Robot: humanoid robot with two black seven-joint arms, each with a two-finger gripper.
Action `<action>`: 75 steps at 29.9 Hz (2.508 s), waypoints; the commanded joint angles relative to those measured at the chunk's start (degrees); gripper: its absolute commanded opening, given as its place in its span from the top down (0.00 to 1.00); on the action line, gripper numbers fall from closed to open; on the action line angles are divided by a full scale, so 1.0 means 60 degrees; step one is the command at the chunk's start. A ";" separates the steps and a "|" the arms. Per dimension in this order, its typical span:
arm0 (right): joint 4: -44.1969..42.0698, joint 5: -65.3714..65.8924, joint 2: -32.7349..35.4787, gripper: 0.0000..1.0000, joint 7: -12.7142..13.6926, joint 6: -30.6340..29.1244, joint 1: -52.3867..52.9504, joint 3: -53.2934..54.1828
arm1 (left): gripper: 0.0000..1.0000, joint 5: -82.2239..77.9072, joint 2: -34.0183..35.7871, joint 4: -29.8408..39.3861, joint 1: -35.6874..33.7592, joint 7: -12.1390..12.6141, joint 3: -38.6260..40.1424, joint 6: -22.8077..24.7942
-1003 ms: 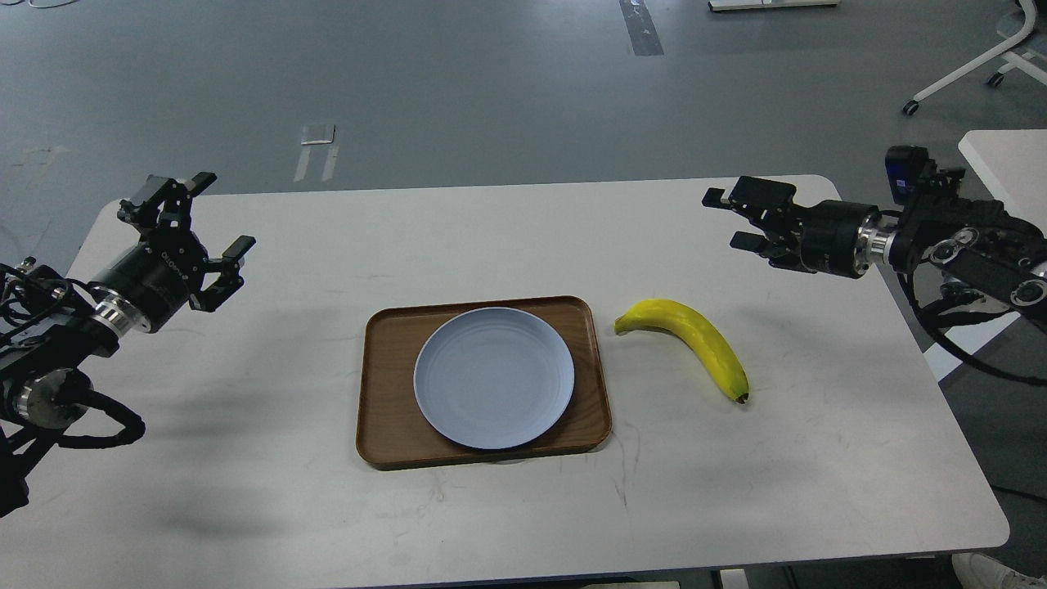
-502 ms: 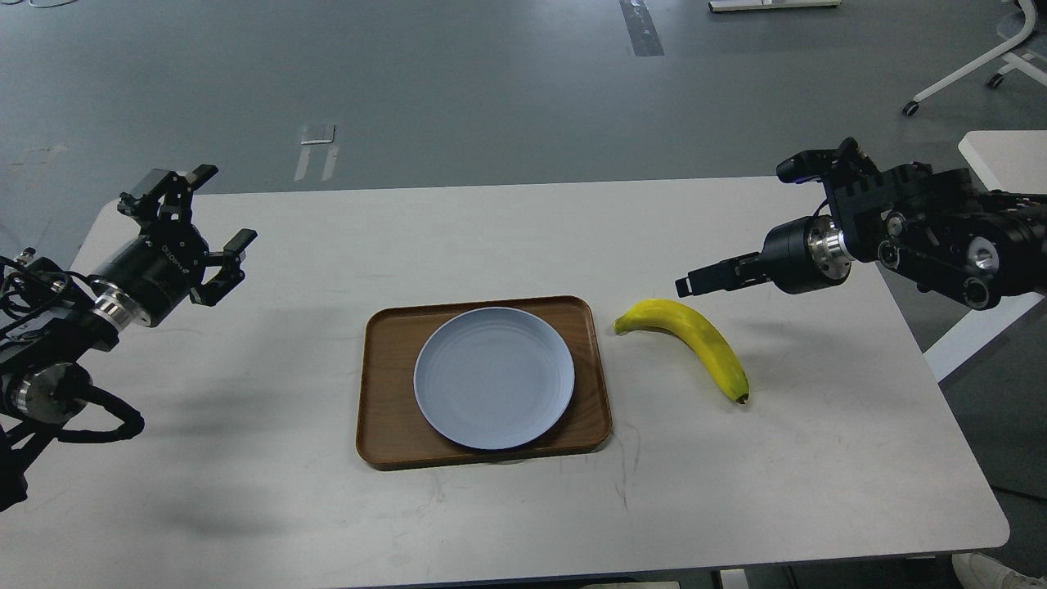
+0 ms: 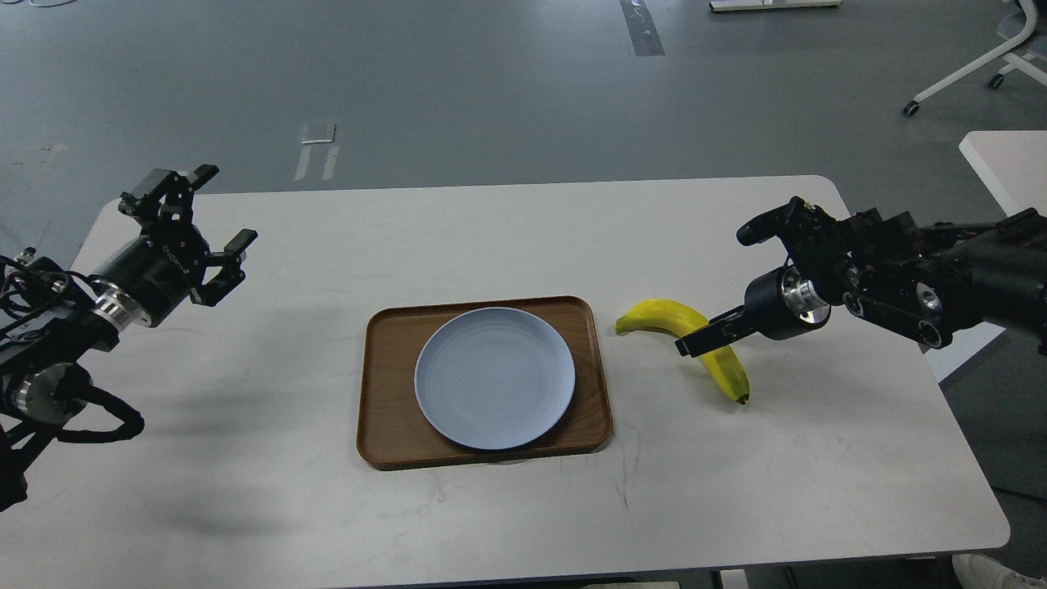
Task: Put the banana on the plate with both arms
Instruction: 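Reach the right gripper down to the yellow banana and grasp it, then lift the banana and carry it over the plate, then lower the banana onto the plate and open the right gripper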
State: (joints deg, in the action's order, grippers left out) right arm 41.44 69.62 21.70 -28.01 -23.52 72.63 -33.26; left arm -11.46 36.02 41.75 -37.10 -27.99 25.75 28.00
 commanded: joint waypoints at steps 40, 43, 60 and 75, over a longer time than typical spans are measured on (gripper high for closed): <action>0.0946 -0.1114 -0.2794 1.00 0.0001 -0.0079 0.2470 -0.0535 | 0.02 0.0049 0.0398 0.0043 -0.0028 -0.0001 0.0015 0.0000; 0.0843 -0.1363 -0.3103 1.00 0.0001 -0.0079 0.2353 -0.0580 | 0.02 0.0049 0.0398 0.0043 -0.0013 -0.0001 0.0015 0.0000; -0.0357 -0.1788 -0.3616 0.94 0.0001 -0.0079 0.1415 -0.0595 | 0.02 0.0049 0.0383 0.0043 -0.0042 -0.0001 0.0044 0.0000; -0.0256 -0.3048 -0.3616 0.81 0.0001 -0.0415 0.1386 -0.0580 | 0.02 0.0049 0.0383 0.0043 -0.0042 -0.0001 0.0044 0.0000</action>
State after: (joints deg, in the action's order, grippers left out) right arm 39.83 52.48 0.00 -28.00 -24.85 81.01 -36.75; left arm -11.16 38.33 42.01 -37.35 -28.01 26.02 28.00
